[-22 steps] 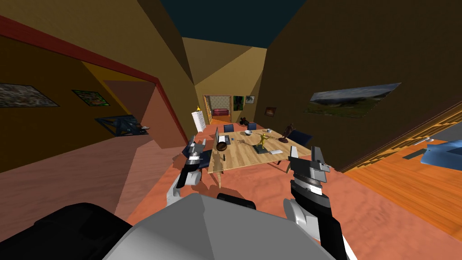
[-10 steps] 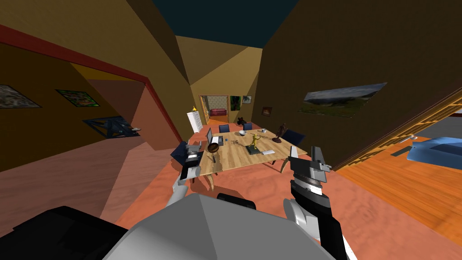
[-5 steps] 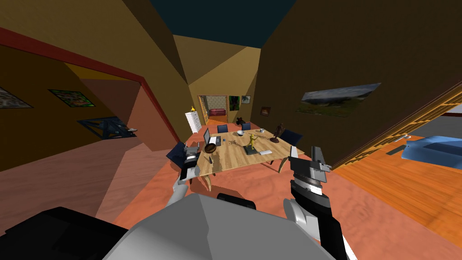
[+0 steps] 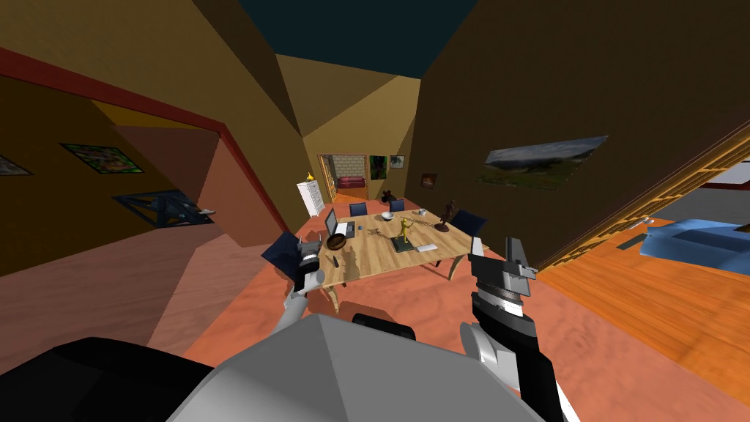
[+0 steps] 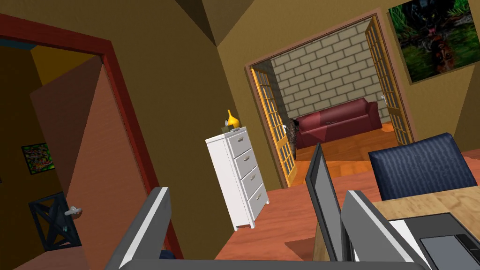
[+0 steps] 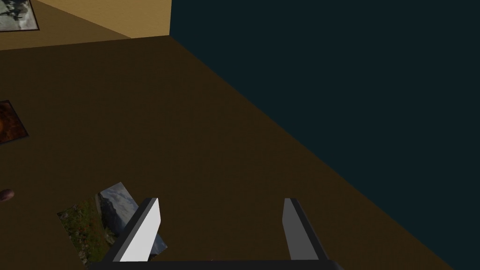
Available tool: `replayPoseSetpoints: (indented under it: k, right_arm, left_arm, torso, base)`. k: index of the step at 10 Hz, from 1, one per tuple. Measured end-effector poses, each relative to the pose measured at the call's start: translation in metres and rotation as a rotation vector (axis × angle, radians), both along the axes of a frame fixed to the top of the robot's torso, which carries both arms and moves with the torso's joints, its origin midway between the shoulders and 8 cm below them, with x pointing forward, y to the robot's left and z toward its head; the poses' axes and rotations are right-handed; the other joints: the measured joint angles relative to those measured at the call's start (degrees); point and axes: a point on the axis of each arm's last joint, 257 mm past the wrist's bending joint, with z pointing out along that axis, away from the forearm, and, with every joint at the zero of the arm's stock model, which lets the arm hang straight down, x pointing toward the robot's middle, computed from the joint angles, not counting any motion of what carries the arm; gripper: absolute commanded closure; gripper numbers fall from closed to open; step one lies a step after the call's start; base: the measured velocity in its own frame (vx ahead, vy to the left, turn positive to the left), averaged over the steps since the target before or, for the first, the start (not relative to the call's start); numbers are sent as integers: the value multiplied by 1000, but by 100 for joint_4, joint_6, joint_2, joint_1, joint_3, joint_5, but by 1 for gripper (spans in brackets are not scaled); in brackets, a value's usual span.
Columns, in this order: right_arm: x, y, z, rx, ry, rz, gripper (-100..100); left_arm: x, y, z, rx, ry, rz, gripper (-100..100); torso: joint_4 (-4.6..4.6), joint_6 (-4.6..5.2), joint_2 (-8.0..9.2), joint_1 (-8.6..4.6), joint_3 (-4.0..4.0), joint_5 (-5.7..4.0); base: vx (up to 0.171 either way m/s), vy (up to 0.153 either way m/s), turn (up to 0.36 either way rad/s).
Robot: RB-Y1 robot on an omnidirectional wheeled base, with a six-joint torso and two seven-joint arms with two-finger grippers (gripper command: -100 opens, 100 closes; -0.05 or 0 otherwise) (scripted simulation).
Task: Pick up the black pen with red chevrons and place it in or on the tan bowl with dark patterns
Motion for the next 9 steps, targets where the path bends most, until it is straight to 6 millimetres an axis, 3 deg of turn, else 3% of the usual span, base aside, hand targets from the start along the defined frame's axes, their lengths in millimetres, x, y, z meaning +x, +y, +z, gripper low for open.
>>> replayPoseSetpoints:
  k: [9]
  right_arm:
    - [0, 0, 0, 0, 0, 0, 0]
  left_arm:
    - [-21, 49, -81, -267, -1, 99, -100]
  torso:
    - [0, -2, 1, 12, 0, 1]
  base:
    - [40, -64, -28]
